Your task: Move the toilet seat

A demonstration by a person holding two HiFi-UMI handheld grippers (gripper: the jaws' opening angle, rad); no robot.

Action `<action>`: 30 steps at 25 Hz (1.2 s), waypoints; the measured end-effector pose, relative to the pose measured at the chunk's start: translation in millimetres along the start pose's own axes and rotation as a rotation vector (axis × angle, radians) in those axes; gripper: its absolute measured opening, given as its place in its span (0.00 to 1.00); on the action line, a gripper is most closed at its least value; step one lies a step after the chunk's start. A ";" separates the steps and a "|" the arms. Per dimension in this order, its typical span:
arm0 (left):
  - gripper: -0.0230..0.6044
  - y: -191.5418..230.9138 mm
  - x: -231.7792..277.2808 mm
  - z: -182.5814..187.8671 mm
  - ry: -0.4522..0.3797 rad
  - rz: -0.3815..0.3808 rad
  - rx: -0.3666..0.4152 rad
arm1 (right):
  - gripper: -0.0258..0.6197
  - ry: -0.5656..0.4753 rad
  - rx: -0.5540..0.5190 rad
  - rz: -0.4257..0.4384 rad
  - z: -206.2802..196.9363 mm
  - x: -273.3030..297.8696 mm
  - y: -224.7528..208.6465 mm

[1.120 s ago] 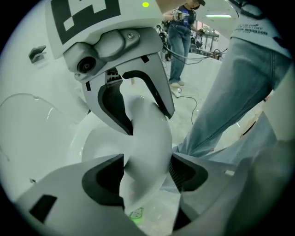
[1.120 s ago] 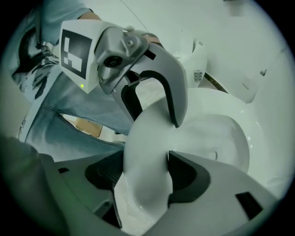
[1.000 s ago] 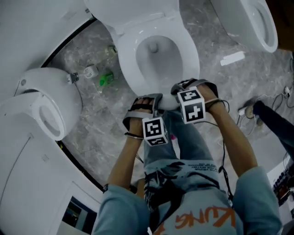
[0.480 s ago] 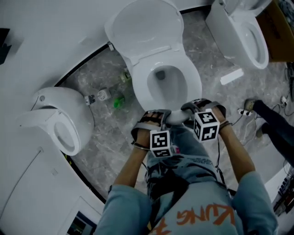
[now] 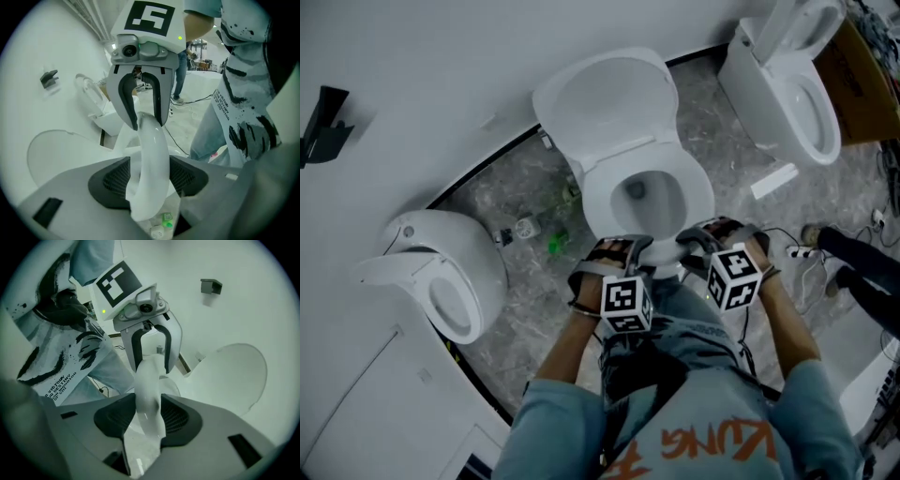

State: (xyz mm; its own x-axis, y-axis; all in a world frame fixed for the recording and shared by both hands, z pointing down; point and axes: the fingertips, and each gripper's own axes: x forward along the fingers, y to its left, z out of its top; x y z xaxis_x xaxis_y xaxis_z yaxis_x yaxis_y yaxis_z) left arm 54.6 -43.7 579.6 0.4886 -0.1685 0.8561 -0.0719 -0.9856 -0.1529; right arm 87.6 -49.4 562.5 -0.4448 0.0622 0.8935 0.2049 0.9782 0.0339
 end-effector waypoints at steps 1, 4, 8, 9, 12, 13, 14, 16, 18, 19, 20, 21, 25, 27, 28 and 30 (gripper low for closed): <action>0.43 8.3 -5.6 1.3 -0.008 0.011 -0.006 | 0.28 -0.009 -0.001 -0.027 3.5 -5.3 -6.6; 0.42 31.9 -20.5 5.3 -0.035 0.038 -0.024 | 0.26 -0.034 0.013 -0.107 11.4 -19.4 -27.1; 0.42 58.3 -34.1 8.2 -0.064 0.076 -0.038 | 0.25 -0.060 0.026 -0.197 18.2 -34.0 -51.9; 0.42 66.1 -37.4 8.8 -0.072 0.091 -0.045 | 0.24 -0.065 0.031 -0.223 19.7 -38.1 -59.4; 0.40 90.4 -48.5 8.6 -0.091 0.142 -0.060 | 0.23 -0.063 0.034 -0.295 26.4 -48.6 -83.8; 0.39 99.1 -53.2 7.6 -0.096 0.160 -0.060 | 0.23 -0.059 0.037 -0.317 30.0 -51.9 -92.7; 0.38 109.0 -58.1 6.4 -0.101 0.180 -0.062 | 0.22 -0.054 0.039 -0.340 33.5 -55.5 -102.9; 0.36 131.3 -67.2 4.0 -0.116 0.222 -0.076 | 0.22 -0.046 0.040 -0.394 39.3 -62.0 -125.6; 0.35 153.5 -74.7 0.5 -0.134 0.264 -0.100 | 0.21 -0.042 0.041 -0.454 44.0 -66.3 -148.5; 0.34 163.8 -77.9 -1.5 -0.144 0.283 -0.113 | 0.20 -0.041 0.045 -0.483 46.2 -67.7 -159.4; 0.32 173.8 -80.9 -3.4 -0.153 0.301 -0.125 | 0.20 -0.039 0.052 -0.510 48.6 -69.0 -170.0; 0.31 183.9 -83.6 -5.3 -0.160 0.319 -0.134 | 0.19 -0.036 0.062 -0.533 51.0 -70.1 -180.8; 0.27 226.0 -90.8 -14.8 -0.165 0.393 -0.154 | 0.20 -0.016 0.097 -0.626 57.6 -70.3 -226.9; 0.23 244.6 -92.1 -21.1 -0.162 0.425 -0.151 | 0.21 -0.010 0.116 -0.659 60.4 -67.6 -248.9; 0.22 252.9 -92.2 -24.3 -0.160 0.440 -0.147 | 0.21 -0.011 0.128 -0.668 61.9 -65.9 -259.0; 0.19 268.1 -91.5 -30.2 -0.152 0.468 -0.143 | 0.20 -0.023 0.147 -0.679 63.4 -62.6 -277.8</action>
State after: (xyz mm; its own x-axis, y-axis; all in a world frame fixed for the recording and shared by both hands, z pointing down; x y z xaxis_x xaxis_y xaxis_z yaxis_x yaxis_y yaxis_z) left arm -35.6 -293.0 475.2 0.4959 -0.5989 0.6289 -0.4264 -0.7988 -0.4245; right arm 3.3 -312.5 468.8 -0.4516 -0.5707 0.6858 -0.2449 0.8184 0.5198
